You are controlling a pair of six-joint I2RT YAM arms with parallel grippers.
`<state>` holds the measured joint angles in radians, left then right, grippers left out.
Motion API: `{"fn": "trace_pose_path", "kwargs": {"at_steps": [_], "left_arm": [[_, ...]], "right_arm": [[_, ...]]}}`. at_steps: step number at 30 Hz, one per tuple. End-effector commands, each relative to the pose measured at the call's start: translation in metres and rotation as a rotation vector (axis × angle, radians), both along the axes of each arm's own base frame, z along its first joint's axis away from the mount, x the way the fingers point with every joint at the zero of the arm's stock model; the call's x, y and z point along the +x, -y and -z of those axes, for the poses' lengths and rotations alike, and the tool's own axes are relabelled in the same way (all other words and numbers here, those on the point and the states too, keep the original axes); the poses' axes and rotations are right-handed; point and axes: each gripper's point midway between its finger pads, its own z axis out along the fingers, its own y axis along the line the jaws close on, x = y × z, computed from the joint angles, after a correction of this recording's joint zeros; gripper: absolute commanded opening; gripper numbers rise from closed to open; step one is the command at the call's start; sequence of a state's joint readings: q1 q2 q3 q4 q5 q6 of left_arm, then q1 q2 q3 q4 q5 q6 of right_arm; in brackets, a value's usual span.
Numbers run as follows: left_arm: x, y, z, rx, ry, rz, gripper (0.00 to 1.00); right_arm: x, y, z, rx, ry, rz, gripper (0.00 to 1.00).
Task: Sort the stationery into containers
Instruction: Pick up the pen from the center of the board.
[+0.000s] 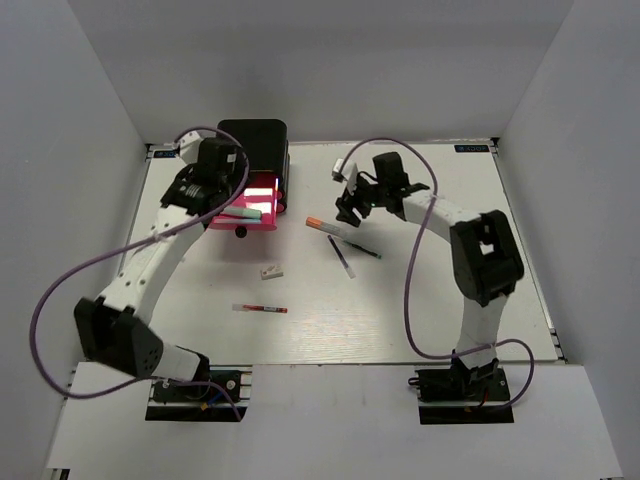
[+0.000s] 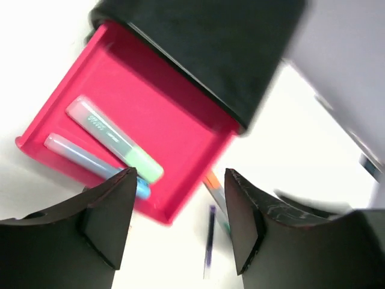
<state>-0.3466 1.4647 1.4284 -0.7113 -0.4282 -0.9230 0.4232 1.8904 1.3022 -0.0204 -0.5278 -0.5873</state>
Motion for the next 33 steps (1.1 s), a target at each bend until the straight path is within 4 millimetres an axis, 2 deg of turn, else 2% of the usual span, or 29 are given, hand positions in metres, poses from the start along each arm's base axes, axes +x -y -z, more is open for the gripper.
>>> {"fn": "trace_pose_path", "kwargs": {"at_steps": [1,2,3,5,7,8,9,10,11,14,16,17,18,21,22,24,25,26,27,28,29,31,33], "left_arm": [[-0.022,0.008,-0.039,-0.011,0.141,0.163,0.7],[-0.038,0.007,-0.037,-0.012,0.16,0.193,0.7],[-0.043,0.008,-0.04,-0.018,0.193,0.217,0.7],[-0.06,0.011,-0.035,-0.028,0.211,0.273,0.77],[-0.084,0.009,-0.022,-0.049,0.226,0.303,0.83],[-0.094,0.005,0.0,-0.042,0.19,0.304,0.84],[-0.105,0.003,-0.003,-0.053,0.217,0.312,0.84],[-0.112,0.003,0.005,-0.065,0.204,0.316,0.86],[-0.119,0.001,0.024,-0.075,0.174,0.307,0.86],[-0.138,-0.004,0.047,-0.109,0.15,0.283,0.86],[-0.144,-0.006,0.062,-0.125,0.128,0.269,0.86],[-0.146,-0.006,0.065,-0.136,0.125,0.261,0.86],[-0.145,-0.005,0.067,-0.137,0.128,0.261,0.86],[-0.141,-0.004,0.076,-0.145,0.119,0.254,0.87],[-0.138,-0.003,0.079,-0.145,0.12,0.254,0.87],[-0.135,-0.001,0.095,-0.137,0.083,0.252,0.87],[-0.129,0.001,0.092,-0.142,0.105,0.253,0.87],[-0.128,0.001,0.099,-0.132,0.093,0.258,0.87],[-0.125,0.001,0.101,-0.123,0.093,0.264,0.87],[-0.123,0.002,0.112,-0.119,0.075,0.263,0.87],[-0.123,0.001,0.122,-0.102,0.062,0.272,0.87],[-0.119,0.003,0.125,-0.096,0.088,0.281,0.85],[-0.121,0.001,0.138,-0.073,0.088,0.296,0.82]], "right_arm": [[0.004,-0.035,0.003,-0.006,-0.027,-0.113,0.74],[-0.002,-0.042,0.006,-0.013,-0.049,-0.132,0.75],[-0.002,-0.045,0.01,-0.019,-0.065,-0.138,0.75],[0.0,-0.056,0.019,-0.031,-0.077,-0.155,0.75],[0.004,-0.058,0.028,-0.051,-0.074,-0.153,0.75],[0.003,-0.064,0.033,-0.059,-0.08,-0.161,0.75],[0.006,-0.064,0.038,-0.069,-0.083,-0.155,0.75],[0.008,-0.065,0.041,-0.077,-0.085,-0.147,0.75],[0.008,-0.068,0.046,-0.08,-0.088,-0.145,0.75],[0.013,-0.069,0.059,-0.11,-0.082,-0.12,0.74],[0.014,-0.068,0.061,-0.123,-0.072,-0.118,0.72],[0.013,-0.066,0.07,-0.134,-0.085,-0.117,0.7],[0.012,-0.068,0.069,-0.133,-0.081,-0.121,0.68],[0.01,-0.064,0.079,-0.15,-0.093,-0.126,0.58],[0.008,-0.063,0.08,-0.154,-0.092,-0.142,0.49],[0.003,-0.062,0.079,-0.157,-0.097,-0.166,0.39],[0.003,-0.06,0.079,-0.16,-0.097,-0.171,0.29],[0.002,-0.06,0.076,-0.161,-0.094,-0.178,0.23],[0.003,-0.064,0.059,-0.139,-0.067,-0.188,0.18],[0.001,-0.064,0.054,-0.129,-0.071,-0.198,0.12],[0.0,-0.067,0.026,-0.093,-0.033,-0.209,0.12],[-0.004,-0.076,-0.001,-0.04,0.005,-0.238,0.1],[-0.012,-0.082,-0.049,0.028,0.077,-0.269,0.1]]}}
